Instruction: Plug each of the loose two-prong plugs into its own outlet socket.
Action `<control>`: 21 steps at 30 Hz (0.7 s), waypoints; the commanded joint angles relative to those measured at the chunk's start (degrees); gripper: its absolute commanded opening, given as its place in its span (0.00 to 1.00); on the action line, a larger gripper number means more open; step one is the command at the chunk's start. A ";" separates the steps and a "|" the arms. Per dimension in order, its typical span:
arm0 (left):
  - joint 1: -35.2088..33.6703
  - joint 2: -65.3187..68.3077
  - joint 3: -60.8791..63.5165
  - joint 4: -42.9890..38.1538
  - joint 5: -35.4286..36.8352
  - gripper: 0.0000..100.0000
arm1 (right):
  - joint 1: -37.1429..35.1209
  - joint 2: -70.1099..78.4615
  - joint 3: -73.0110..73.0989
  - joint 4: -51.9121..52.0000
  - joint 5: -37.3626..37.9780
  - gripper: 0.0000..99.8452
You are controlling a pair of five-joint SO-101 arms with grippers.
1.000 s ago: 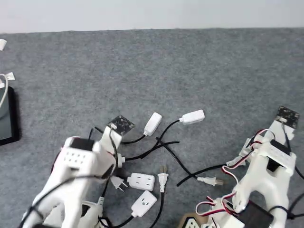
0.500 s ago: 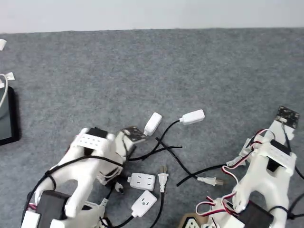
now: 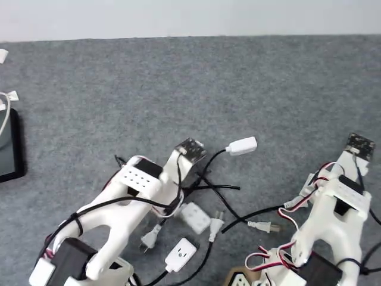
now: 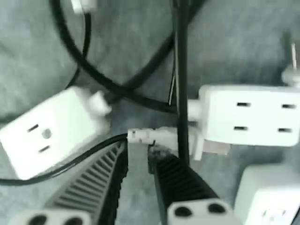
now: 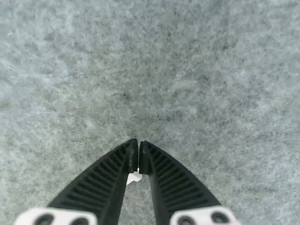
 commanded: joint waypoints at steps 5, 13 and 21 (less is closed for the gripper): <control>4.84 2.90 -4.26 -14.42 15.03 0.01 | -0.48 0.13 -2.29 0.48 0.79 0.03; 2.37 14.95 -22.11 -8.97 17.14 0.01 | -0.48 0.13 -2.29 0.48 0.79 0.03; 1.93 1.05 -23.08 1.93 18.20 0.07 | -0.48 1.10 -2.37 0.13 0.79 0.03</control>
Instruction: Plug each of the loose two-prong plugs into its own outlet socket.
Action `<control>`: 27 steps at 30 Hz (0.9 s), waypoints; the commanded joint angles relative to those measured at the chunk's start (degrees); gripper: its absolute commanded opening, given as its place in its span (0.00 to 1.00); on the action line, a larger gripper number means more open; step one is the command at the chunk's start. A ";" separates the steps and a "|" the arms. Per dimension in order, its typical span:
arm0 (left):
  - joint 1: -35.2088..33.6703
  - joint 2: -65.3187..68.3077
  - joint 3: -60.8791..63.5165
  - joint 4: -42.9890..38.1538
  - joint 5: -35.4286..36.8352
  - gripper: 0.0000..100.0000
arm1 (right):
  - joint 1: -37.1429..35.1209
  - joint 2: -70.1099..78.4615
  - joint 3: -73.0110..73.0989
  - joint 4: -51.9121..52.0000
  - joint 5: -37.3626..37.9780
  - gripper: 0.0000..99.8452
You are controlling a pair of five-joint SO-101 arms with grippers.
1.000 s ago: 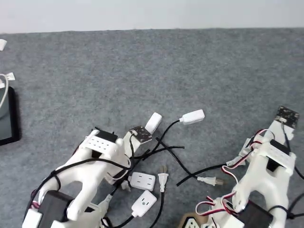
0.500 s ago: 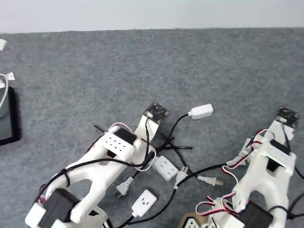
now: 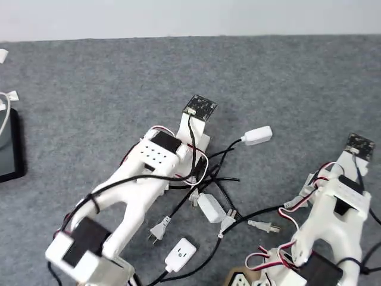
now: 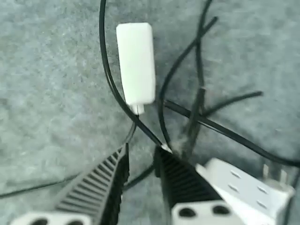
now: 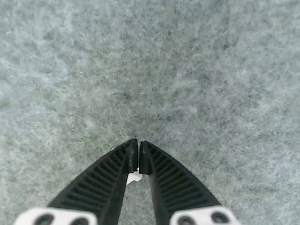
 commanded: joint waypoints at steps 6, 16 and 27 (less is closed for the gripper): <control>-0.53 -29.80 19.30 7.47 -13.89 0.15 | -0.75 3.91 -4.04 0.13 3.16 0.03; 0.35 -48.09 31.08 20.92 -31.38 0.26 | -0.92 4.70 -4.66 0.04 3.16 0.03; 16.70 -38.42 38.64 12.92 -39.56 0.28 | -1.19 4.70 -4.66 0.04 3.16 0.03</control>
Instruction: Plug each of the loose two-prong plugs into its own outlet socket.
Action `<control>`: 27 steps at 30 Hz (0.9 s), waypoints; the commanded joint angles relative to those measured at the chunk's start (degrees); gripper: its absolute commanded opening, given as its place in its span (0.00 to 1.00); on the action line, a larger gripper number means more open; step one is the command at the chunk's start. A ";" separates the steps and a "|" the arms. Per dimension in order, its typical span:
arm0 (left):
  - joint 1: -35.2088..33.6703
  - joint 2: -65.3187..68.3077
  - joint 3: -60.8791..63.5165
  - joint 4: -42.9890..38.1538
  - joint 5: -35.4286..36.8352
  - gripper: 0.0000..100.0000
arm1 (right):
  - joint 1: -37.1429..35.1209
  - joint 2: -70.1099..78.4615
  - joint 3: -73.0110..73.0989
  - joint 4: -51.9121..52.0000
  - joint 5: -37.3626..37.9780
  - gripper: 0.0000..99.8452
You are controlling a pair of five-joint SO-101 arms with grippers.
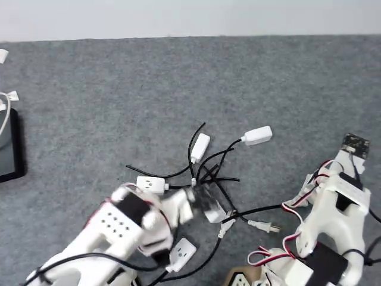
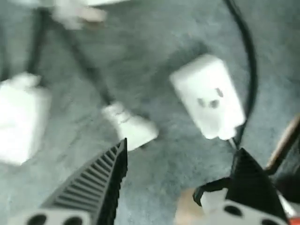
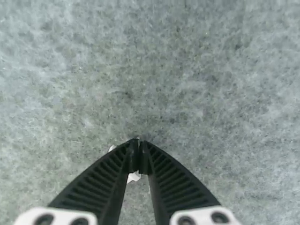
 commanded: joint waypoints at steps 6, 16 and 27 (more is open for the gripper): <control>18.90 7.74 0.22 -5.45 -2.29 0.28 | -1.01 0.13 -2.55 0.13 0.97 0.03; 20.92 -1.14 1.80 -6.77 7.38 0.28 | -1.01 0.13 -2.55 0.40 1.05 0.03; 12.04 16.70 0.13 -21.27 26.46 0.34 | -1.01 0.13 -2.55 0.66 1.14 0.03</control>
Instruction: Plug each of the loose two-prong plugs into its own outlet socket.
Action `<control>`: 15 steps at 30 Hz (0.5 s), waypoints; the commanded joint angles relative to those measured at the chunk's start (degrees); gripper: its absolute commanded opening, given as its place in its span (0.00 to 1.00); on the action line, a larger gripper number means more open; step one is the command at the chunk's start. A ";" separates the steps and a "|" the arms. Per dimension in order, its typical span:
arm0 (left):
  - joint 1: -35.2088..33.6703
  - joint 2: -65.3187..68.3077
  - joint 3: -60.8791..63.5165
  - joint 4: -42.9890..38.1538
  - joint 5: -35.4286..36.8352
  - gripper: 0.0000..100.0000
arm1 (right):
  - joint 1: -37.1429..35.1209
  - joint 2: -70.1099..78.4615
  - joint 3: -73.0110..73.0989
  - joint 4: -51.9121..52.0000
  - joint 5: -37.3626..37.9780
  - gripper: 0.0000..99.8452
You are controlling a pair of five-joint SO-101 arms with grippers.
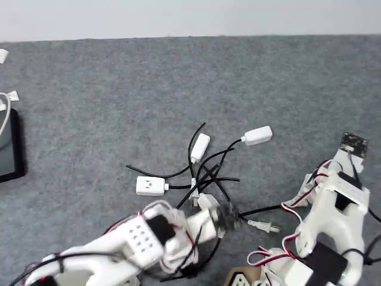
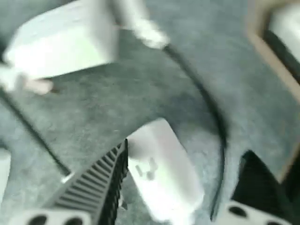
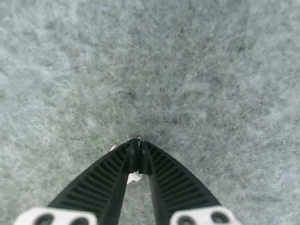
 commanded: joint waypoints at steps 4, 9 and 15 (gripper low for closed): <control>-4.75 17.58 -10.24 -2.29 16.88 0.34 | -0.48 0.13 -2.55 0.66 0.79 0.03; -4.75 19.43 -10.51 -2.29 19.96 0.34 | -0.48 0.13 -2.55 0.66 0.79 0.03; -4.66 10.37 -5.93 -4.57 20.04 0.26 | -0.48 0.13 -2.55 0.66 0.88 0.03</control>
